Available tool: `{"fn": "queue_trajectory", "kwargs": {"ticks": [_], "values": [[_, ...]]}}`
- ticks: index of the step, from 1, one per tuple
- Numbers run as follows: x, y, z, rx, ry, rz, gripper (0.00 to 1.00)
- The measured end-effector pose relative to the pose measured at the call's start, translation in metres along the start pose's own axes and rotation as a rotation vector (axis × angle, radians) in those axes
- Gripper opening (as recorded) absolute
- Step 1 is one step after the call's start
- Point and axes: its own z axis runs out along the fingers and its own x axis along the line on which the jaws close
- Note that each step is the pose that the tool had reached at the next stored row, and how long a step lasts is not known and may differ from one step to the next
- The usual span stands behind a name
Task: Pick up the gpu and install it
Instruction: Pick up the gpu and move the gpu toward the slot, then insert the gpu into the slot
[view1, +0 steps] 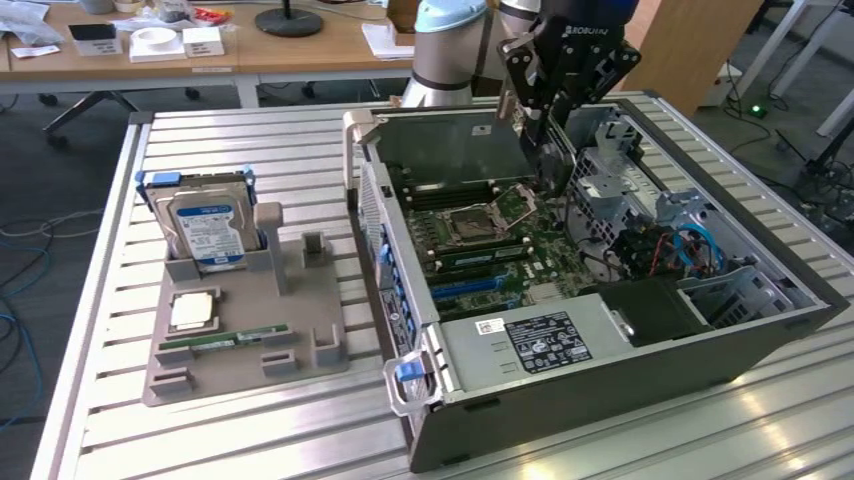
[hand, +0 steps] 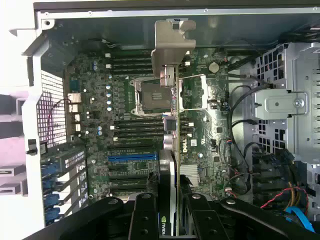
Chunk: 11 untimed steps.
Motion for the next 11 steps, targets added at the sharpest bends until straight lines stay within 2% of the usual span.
{"fn": "queue_trajectory", "kwargs": {"ticks": [11], "values": [[0.0000, 0.0000, 0.0000, 0.0001, 0.0003, 0.000, 0.27]]}}
